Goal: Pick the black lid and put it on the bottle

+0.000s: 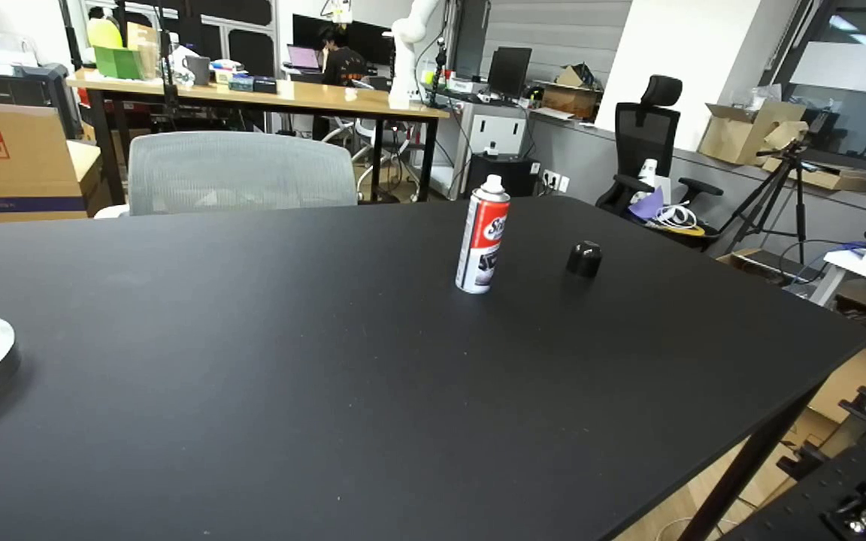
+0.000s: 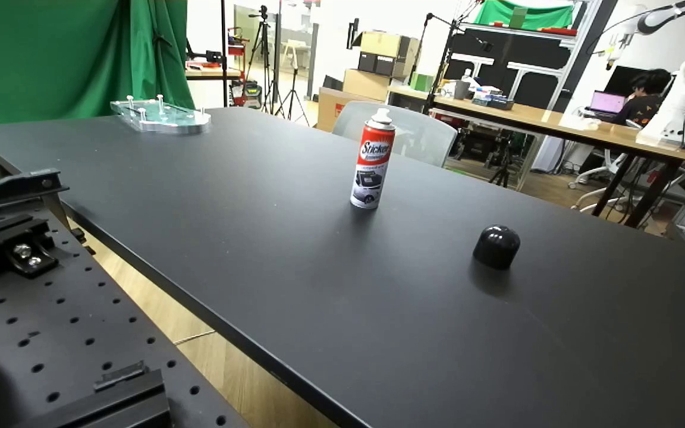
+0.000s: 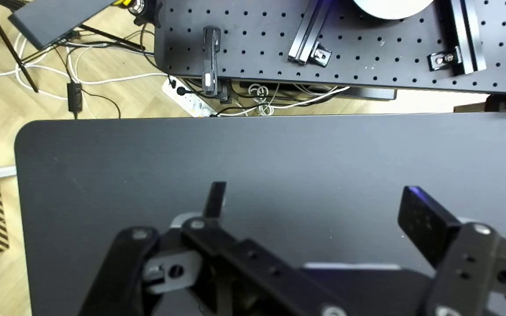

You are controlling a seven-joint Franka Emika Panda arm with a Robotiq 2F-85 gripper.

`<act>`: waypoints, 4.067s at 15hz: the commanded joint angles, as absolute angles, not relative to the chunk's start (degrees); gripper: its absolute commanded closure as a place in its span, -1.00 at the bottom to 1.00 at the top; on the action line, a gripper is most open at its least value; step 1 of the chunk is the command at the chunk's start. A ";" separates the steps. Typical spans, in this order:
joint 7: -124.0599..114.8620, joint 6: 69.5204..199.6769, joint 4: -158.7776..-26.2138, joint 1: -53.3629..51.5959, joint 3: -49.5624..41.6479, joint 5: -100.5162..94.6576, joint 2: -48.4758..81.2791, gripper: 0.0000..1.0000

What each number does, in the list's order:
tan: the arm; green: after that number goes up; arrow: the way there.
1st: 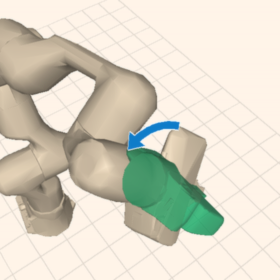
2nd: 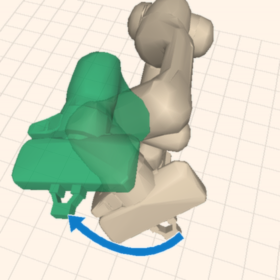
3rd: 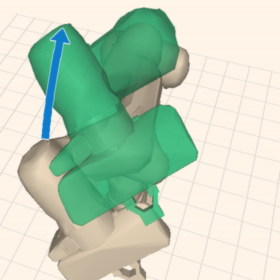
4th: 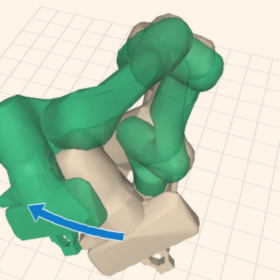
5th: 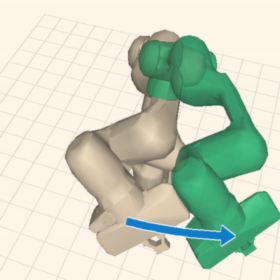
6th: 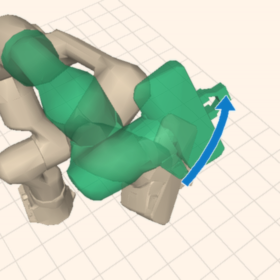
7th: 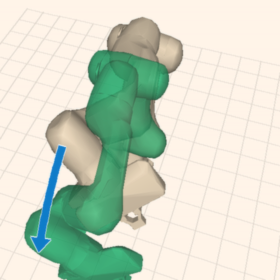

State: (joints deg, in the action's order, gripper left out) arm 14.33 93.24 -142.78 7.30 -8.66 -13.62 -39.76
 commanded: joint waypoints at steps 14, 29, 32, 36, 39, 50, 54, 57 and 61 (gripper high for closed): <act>3.15 145.18 -142.97 14.93 -13.87 -20.33 -4.71 -1.00; 15.79 139.61 -133.24 15.08 -14.64 1.74 10.06 -1.00; 14.59 139.82 -128.48 16.01 -14.40 0.99 15.83 -1.00; 14.78 140.19 -122.91 16.96 -13.21 1.13 22.03 -1.00; 15.17 140.39 -119.93 17.34 -11.64 1.88 24.96 -1.00; 14.98 140.23 -110.54 16.86 -8.02 0.74 34.54 -1.00; 15.31 139.56 -107.40 17.04 -7.34 0.65 37.22 -1.00; 15.64 138.65 -105.95 17.26 -6.96 0.80 38.33 -0.48; 16.77 137.52 -105.93 17.75 -6.19 1.37 37.88 0.11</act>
State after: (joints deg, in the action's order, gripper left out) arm 15.76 139.86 -107.58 16.32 -7.52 1.08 37.94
